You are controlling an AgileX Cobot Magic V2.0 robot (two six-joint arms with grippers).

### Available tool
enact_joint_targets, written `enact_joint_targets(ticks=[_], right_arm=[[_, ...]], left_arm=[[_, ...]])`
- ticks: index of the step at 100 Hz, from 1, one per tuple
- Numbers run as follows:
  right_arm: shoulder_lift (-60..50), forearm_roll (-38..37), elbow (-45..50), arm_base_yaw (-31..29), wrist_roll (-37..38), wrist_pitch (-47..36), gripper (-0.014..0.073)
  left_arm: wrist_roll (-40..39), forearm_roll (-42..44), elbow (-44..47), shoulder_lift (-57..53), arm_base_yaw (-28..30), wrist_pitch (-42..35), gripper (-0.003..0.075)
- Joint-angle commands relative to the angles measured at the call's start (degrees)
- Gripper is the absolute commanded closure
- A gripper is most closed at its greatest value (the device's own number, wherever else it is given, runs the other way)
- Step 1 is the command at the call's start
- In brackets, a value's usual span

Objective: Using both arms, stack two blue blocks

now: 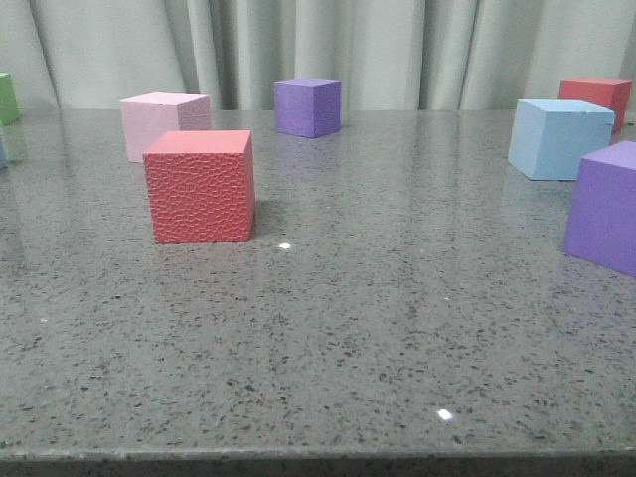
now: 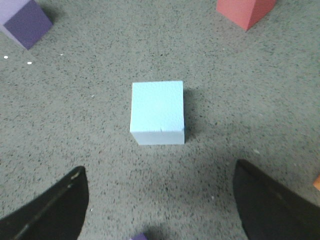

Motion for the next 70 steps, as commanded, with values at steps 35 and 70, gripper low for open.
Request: enact_joint_targets(ticks=[35,70], right_arm=[[24.1,0.4,-26.5,0.0,0.2,13.3,0.0000],[31.7,2.1,-30.8,0.0,0.2,15.4,0.0000]], left_arm=[[-0.2,0.1,-2.3,-0.1,0.1,-3.5,0.0029],[-0.2,0.1,-2.3,-0.1,0.1,-3.5,0.0029]])
